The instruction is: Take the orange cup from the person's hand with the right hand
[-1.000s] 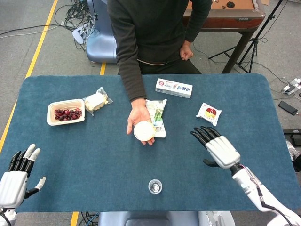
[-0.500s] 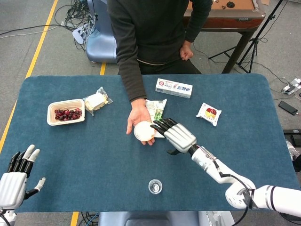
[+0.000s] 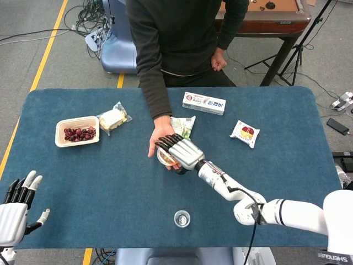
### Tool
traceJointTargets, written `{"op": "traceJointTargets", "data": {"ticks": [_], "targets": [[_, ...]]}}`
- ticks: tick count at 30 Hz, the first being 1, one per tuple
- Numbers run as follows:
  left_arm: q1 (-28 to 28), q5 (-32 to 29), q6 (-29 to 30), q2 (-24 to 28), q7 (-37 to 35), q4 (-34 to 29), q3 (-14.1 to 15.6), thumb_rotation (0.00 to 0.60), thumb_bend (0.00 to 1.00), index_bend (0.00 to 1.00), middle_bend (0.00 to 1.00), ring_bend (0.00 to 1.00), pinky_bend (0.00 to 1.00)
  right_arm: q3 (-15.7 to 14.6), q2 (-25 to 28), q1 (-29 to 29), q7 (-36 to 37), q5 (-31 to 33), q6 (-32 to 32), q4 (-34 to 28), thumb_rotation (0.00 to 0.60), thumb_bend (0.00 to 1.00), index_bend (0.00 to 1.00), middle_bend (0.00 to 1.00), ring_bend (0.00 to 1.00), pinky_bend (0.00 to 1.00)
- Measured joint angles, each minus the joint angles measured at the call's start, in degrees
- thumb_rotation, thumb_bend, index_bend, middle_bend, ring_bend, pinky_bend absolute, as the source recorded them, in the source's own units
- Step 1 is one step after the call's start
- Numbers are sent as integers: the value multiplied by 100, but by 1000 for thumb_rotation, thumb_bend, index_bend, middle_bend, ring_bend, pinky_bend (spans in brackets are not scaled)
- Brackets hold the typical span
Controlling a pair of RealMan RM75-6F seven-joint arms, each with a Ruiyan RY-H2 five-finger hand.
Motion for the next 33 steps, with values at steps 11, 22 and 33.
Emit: {"op": "traceJointTargets", "data": {"ticks": [11, 22, 33], "targets": [[24, 1, 24, 0, -77, 61, -6, 600, 300, 55, 0, 0, 0, -146, -372, 366, 70, 228, -18, 487, 600, 376, 146, 161, 1, 185], [36, -8, 13, -8, -88, 79, -8, 600, 300, 55, 0, 0, 0, -191, -502, 281, 481, -193, 394, 668, 600, 578, 489, 332, 168, 496], [60, -5, 56, 29, -113, 70, -23, 600, 300, 55, 0, 0, 0, -247, 165, -97, 977, -681, 780, 2, 600, 580, 516, 370, 210, 547]]}}
